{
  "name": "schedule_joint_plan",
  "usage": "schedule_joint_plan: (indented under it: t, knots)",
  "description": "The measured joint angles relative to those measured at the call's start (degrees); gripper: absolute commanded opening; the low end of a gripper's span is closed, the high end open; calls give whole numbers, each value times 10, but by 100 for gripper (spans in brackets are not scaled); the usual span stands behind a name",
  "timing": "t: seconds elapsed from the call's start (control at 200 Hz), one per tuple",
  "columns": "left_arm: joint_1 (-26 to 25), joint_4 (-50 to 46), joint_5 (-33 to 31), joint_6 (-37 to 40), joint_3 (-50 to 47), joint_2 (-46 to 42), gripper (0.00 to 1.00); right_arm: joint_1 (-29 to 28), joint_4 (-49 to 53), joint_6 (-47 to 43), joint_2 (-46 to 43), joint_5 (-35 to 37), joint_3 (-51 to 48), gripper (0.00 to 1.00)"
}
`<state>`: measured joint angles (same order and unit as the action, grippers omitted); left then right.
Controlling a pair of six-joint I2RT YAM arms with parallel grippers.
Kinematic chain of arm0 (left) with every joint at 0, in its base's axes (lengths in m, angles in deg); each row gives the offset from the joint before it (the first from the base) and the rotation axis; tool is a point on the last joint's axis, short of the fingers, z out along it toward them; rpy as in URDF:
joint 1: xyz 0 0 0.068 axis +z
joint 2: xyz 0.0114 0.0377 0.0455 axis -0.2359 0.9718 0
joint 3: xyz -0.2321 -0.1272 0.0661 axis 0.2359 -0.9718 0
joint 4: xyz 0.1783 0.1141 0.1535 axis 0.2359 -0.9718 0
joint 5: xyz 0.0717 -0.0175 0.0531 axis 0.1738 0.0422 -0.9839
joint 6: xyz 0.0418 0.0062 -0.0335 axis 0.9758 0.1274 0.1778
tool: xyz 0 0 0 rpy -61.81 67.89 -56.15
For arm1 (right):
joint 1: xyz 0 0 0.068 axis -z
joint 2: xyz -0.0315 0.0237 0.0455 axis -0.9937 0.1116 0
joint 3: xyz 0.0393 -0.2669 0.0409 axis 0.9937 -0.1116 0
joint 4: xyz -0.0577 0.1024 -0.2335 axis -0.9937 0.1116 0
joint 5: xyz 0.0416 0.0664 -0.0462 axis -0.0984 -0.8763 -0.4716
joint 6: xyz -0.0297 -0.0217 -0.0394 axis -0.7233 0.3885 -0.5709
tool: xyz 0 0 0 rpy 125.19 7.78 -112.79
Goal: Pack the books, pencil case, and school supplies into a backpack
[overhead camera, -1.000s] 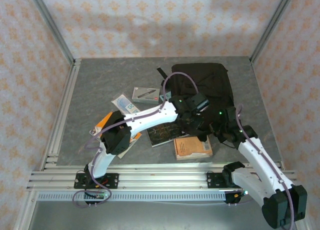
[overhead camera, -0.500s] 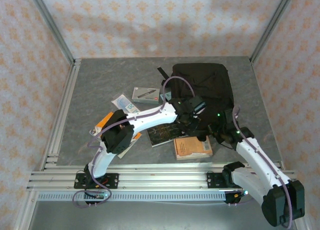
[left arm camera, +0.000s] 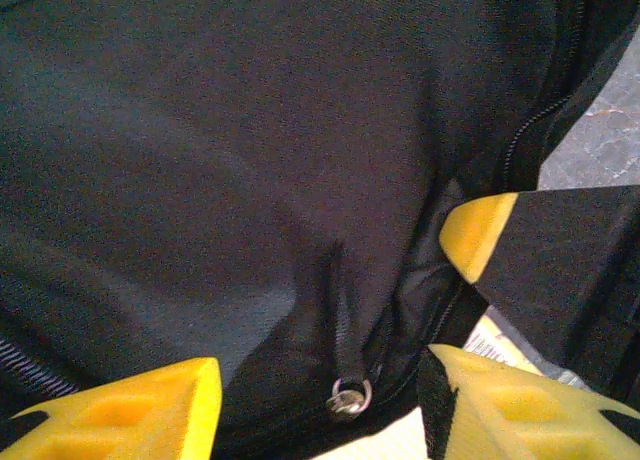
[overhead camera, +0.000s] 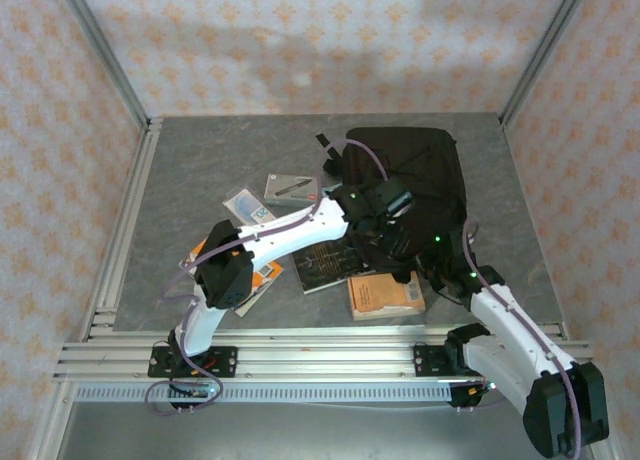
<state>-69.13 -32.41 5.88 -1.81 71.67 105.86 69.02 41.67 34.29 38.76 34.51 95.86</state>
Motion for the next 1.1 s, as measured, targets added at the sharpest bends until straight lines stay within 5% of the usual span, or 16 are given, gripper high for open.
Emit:
schedule_joint_plan:
  t: [0.36, 0.59, 0.861, 1.101]
  knots:
    - [-11, -19, -6, 0, 30, 85, 51, 0, -15, 12, -31, -11, -12, 0]
    - [-12, -12, -15, -1, 20, 87, 0, 0, -19, 12, -32, -12, -12, 0]
    - [-8, 4, -14, -13, -2, 68, 0, 0, -11, 6, -32, -8, -9, 0]
    - [-5, 39, -38, -33, -46, -34, 0, -4, 4, -10, -33, -13, 30, 0]
